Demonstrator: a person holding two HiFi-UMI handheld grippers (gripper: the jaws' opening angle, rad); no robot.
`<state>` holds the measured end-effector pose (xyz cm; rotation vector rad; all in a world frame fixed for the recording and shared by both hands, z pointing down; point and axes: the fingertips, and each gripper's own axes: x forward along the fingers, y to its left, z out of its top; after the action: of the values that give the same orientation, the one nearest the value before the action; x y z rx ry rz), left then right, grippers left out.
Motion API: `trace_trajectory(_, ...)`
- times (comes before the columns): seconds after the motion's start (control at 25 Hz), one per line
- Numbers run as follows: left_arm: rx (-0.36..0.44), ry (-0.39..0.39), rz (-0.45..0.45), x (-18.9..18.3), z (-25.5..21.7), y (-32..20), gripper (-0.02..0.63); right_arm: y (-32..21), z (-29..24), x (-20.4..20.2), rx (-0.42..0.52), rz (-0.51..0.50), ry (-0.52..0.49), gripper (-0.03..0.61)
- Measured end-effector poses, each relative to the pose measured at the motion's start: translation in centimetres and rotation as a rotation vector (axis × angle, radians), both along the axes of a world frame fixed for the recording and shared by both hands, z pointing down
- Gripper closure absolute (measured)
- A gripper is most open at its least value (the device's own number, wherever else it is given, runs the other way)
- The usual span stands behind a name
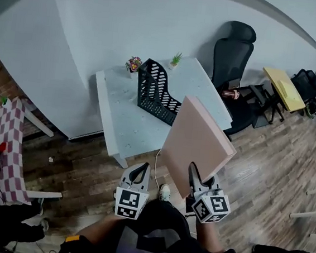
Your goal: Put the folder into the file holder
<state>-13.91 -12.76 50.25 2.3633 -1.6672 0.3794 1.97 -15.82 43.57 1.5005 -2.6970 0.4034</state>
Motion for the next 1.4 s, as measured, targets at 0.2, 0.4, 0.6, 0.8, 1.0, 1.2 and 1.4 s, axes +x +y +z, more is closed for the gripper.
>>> trace_trajectory(0.2, -0.018, -0.014, -0.074, 1.3, -0.1, -3.3, 0.607, -4.9, -1.2, 1.2, 0.018, -0.077, -0.023, 0.436)
trace_trajectory(0.4, -0.015, -0.038, -0.125, 2.8, -0.5, -5.7, 0.607, -7.9, -1.8, 2.7, 0.029, -0.133, -0.058, 0.436)
trace_trajectory(0.6, -0.011, -0.060, -0.163, 4.4, -0.4, -7.3, 0.607, -9.7, -1.8, 4.1, 0.041, -0.180, -0.092, 0.436)
trace_trajectory(0.8, 0.006, -0.074, -0.160, 7.0, -0.8, -9.3, 0.607, -10.3, -1.8, 5.5, 0.052, -0.221, -0.118, 0.436)
trace_trajectory(1.0, 0.005, -0.086, -0.154, 9.3, -1.0, -11.5, 0.607, -11.9, -2.0, 7.7, 0.058, -0.225, -0.127, 0.436)
trace_trajectory(1.2, 0.001, -0.099, -0.146, 10.7, -0.9, -13.3, 0.607, -13.5, -1.8, 9.4, 0.067, -0.235, -0.128, 0.436)
trace_trajectory(1.4, -0.019, -0.100, -0.174, 10.2, -0.5, -14.2, 0.607, -15.7, -1.4, 9.7, 0.051, -0.236, -0.141, 0.436)
